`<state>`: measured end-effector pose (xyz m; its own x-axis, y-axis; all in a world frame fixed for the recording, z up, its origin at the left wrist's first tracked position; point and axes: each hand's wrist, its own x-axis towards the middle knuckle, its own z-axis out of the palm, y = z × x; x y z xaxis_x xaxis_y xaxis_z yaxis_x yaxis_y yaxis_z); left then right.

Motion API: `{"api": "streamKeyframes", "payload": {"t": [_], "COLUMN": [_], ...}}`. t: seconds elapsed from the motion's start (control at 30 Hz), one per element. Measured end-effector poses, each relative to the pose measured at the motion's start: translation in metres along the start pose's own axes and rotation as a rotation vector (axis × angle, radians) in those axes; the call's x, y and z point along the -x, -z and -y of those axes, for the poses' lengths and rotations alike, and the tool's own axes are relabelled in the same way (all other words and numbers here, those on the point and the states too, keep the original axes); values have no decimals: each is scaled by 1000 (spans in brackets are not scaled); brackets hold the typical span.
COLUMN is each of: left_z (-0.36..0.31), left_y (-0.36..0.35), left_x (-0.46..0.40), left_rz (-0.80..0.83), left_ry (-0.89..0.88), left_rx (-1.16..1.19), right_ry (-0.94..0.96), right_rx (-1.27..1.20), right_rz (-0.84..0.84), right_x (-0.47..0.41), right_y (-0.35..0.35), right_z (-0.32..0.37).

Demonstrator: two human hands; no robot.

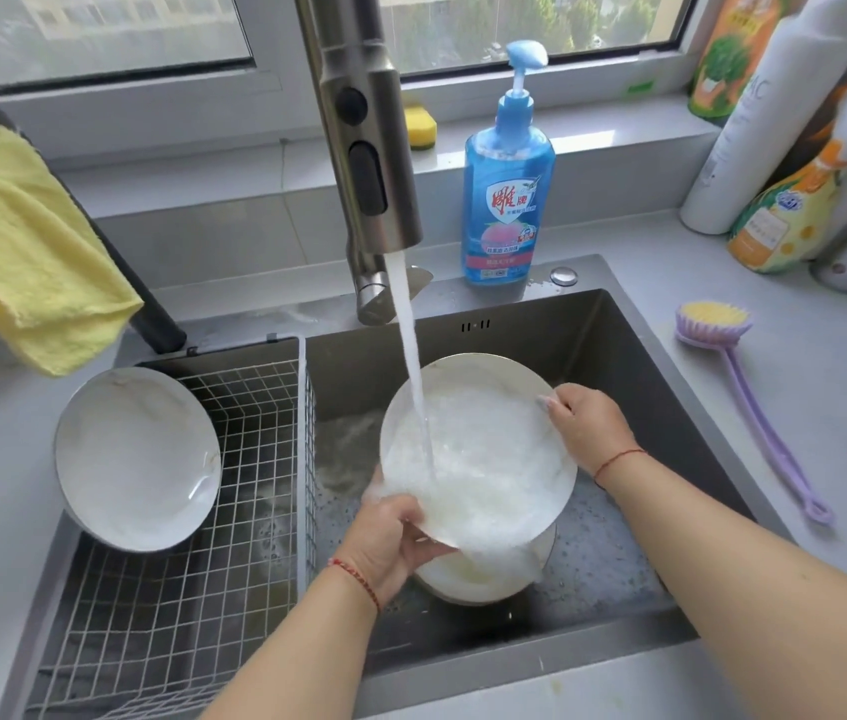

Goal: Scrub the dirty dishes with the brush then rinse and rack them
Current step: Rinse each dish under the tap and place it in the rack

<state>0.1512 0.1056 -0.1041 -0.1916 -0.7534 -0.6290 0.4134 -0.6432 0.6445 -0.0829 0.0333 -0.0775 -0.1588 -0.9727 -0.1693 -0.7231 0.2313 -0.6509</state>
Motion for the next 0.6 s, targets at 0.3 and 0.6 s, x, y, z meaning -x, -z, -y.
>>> {"api": "streamKeyframes", "payload": {"t": [0.3,0.6], "left_z": [-21,-23], "left_y": [-3,-16], "left_x": [23,27], "left_rz": [-67,-109], "left_ry": [-103,-101], "left_rx": [-89,-102], "right_ry": [23,403], "right_rx": [77,335], "right_rz": [30,580], "right_x": [33,103], "right_y": [-20,-21], "right_z": [-2,47]}}
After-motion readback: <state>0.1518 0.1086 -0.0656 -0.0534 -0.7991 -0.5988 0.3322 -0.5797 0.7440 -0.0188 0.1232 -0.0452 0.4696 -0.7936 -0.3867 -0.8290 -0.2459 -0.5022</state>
